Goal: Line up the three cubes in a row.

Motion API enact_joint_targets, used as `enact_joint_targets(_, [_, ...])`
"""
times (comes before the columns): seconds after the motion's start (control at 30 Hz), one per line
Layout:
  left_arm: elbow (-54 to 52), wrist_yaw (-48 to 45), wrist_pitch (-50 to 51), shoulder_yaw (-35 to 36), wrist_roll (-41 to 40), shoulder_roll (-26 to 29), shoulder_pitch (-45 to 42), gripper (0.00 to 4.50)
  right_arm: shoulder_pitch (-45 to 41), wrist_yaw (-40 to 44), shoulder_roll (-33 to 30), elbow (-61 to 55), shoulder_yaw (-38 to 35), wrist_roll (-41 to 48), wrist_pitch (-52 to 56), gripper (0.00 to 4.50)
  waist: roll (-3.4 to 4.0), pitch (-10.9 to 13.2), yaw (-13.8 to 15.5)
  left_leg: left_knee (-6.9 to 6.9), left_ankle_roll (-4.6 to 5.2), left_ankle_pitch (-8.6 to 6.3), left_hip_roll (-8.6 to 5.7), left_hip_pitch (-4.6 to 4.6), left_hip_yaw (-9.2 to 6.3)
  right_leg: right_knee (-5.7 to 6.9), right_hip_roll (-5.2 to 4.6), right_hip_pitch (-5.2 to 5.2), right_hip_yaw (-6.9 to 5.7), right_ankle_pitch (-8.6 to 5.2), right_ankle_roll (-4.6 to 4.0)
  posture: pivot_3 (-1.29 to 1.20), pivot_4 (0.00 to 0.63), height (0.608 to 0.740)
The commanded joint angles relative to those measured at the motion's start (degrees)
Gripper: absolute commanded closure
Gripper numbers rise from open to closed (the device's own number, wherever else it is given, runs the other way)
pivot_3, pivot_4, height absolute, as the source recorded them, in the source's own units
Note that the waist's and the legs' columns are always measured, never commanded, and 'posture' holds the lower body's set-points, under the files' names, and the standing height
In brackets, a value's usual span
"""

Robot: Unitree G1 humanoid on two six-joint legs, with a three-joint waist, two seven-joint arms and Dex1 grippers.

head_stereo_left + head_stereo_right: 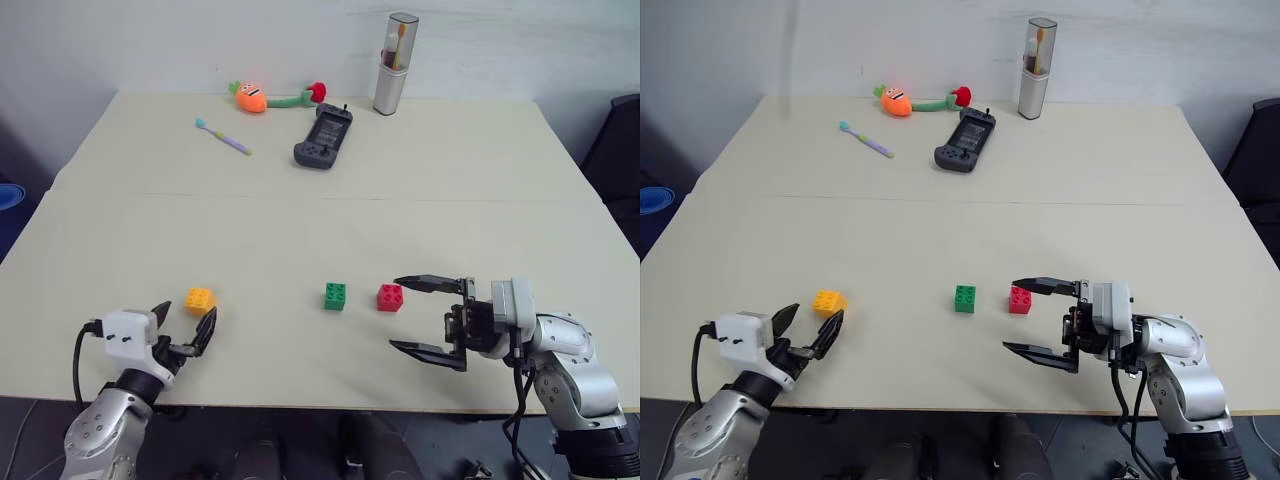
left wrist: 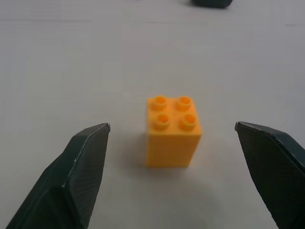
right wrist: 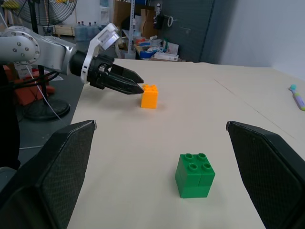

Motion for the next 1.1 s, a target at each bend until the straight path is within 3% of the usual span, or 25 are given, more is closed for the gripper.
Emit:
enact_joint_targets(0.03, [1.1,3.0,-1.2,-1.9,1.6,-0.9,-1.3,0.10,0.3,-0.4,0.1,-0.9,0.1,0.1,-0.1,0.00,0.00,0.0,0.1,0.00,0.01,-0.01,0.00,0.00,0.00,-0.02,-0.01,0.01,0.00,0.00,0.00,0.00,0.150,0.740])
enact_joint_targets(0.13, [3.5,3.4,-3.2,-3.8,3.3,-0.7,-2.7,0.65,0.6,-0.8,0.0,-1.1,0.1,-0.1,0.1,0.00,0.00,0.0,0.1,0.00,0.04,-0.02,0.01,0.00,0.00,-0.06,-0.01,0.03,-0.01,0.00,0.00,0.00,0.150,0.740])
enact_joint_targets(0.27, [4.7,3.9,-4.3,-4.7,4.1,-0.1,-3.2,1.80,1.0,-1.3,-0.1,-1.5,0.0,-0.2,0.3,0.00,0.00,0.0,0.0,0.00,0.04,-0.02,0.02,0.00,0.00,-0.06,-0.01,0.03,-0.01,0.00,0.00,0.00,0.150,0.740])
enact_joint_targets(0.4, [5.8,-1.5,-6.5,-4.3,0.7,3.2,-5.3,3.02,2.0,-2.0,-0.5,-1.9,-0.8,-0.2,0.2,0.00,0.00,0.0,0.0,-0.01,0.04,-0.03,0.04,0.01,0.00,-0.06,-0.01,0.03,-0.02,0.00,0.00,0.00,0.150,0.740])
enact_joint_targets(0.57, [7.8,-18.4,-5.8,-4.0,-9.3,13.4,-9.9,3.02,2.3,-2.3,-0.9,-1.9,-1.4,0.0,0.4,0.00,0.01,0.0,0.0,-0.01,0.03,-0.02,0.04,0.00,0.00,-0.05,-0.02,0.03,-0.03,-0.01,-0.02,0.00,0.150,0.740])
enact_joint_targets(0.73, [27.7,-49.3,-16.4,-15.9,-4.8,30.9,-28.7,3.02,3.5,-1.0,-3.6,-3.2,-3.6,2.3,2.4,0.00,0.11,0.1,0.9,0.03,-0.01,0.03,-0.02,0.00,-0.02,0.00,-0.04,0.03,-0.13,-0.03,-0.06,0.00,0.150,0.740])
enact_joint_targets(0.87, [45.6,-58.3,-26.7,-23.5,1.7,31.7,-42.9,3.02,3.7,-2.3,-3.9,-3.7,-4.2,1.3,2.1,0.00,0.29,0.0,1.2,0.02,-0.11,0.07,-0.06,0.00,0.16,-0.14,-0.05,0.04,-0.07,-0.03,-0.04,0.00,0.150,0.740])
enact_joint_targets(1.1, [61.8,-66.2,-36.1,-27.9,4.6,27.8,-51.4,3.02,6.8,-4.0,-4.1,-6.0,-5.3,1.0,2.0,0.00,0.28,0.0,1.3,0.29,-0.18,0.13,0.03,-0.73,0.21,-0.10,0.04,-0.61,-0.12,-0.01,0.06,0.00,0.150,0.740])
